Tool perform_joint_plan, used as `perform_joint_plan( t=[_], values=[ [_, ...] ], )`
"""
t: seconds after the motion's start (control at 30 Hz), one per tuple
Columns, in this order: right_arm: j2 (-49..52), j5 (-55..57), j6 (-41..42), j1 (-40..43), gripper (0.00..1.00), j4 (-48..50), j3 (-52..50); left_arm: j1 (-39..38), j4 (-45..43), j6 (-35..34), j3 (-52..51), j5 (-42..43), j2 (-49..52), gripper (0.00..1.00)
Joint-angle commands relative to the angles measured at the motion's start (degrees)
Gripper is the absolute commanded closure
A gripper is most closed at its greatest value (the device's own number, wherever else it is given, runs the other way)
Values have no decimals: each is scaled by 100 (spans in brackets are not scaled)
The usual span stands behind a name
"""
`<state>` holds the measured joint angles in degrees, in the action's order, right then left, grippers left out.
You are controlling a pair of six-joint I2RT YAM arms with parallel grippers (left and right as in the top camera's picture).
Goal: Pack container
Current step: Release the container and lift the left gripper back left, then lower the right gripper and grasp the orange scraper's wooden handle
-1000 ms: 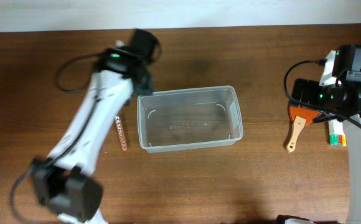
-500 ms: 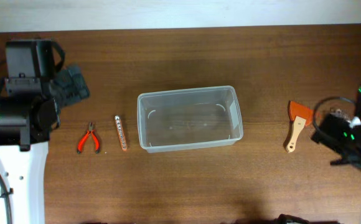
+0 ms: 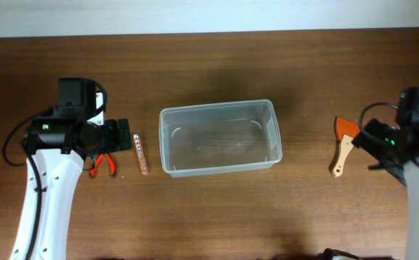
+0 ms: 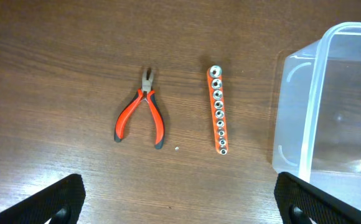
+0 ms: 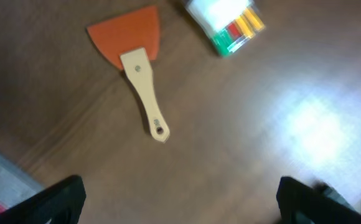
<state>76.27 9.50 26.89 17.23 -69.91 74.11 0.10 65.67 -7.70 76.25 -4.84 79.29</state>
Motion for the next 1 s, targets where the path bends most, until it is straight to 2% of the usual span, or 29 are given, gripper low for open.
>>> perform_joint_plan(
  t=[0.0,0.23,0.4,0.77,0.97],
  values=[
    [619,-332,-269,42,1,450,-271,24,-31,138,-26,55,-35,1],
    [2146,-614,-289,42,1,1303,-286,24,-33,136,-26,35,-35,1],
    [2883,-612,-291,42,2,1582,-286,24,-24,136,-26,35,-35,1],
    [3338,-780,-872,42,1,1882,-293,24,-22,136,-26,35,-35,1],
    [3362,-780,-872,57,2,1978,-422,24,-22,136,-26,35,-35,1]
  ],
)
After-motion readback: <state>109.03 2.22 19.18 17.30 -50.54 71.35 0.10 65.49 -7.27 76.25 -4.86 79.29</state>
